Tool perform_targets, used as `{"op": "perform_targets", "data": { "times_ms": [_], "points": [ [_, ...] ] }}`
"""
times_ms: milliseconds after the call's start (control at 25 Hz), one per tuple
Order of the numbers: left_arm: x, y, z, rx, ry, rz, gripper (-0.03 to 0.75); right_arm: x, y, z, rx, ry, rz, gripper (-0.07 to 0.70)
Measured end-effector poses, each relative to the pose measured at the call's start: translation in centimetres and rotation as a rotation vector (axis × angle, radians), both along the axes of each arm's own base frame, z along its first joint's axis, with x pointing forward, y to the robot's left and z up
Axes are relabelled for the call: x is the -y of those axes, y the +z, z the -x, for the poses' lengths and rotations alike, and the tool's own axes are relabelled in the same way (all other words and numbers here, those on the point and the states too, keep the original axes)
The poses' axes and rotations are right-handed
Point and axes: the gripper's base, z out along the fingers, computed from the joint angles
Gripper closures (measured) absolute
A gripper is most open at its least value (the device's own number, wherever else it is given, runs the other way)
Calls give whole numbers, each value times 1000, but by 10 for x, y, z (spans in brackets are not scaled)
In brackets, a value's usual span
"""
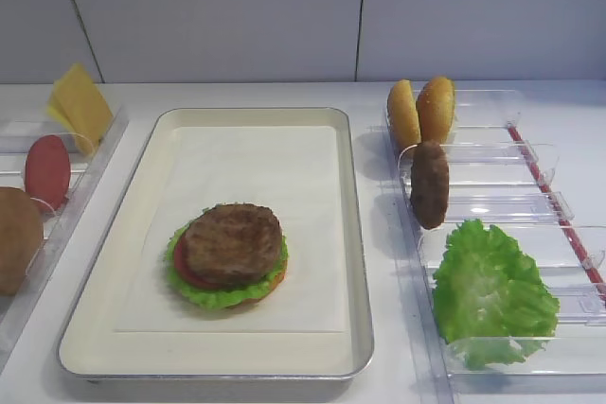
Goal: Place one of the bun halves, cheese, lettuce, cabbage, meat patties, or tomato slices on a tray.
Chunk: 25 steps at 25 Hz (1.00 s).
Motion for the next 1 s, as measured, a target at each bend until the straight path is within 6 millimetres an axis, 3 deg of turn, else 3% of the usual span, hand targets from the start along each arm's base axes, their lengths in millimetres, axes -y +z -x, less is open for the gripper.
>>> {"op": "perform_targets", "data": {
  "times_ms": [1000],
  "points": [
    [0, 0, 0, 0, 0, 0, 206, 0, 0, 0, 0, 1, 2, 432]
  ]
}}
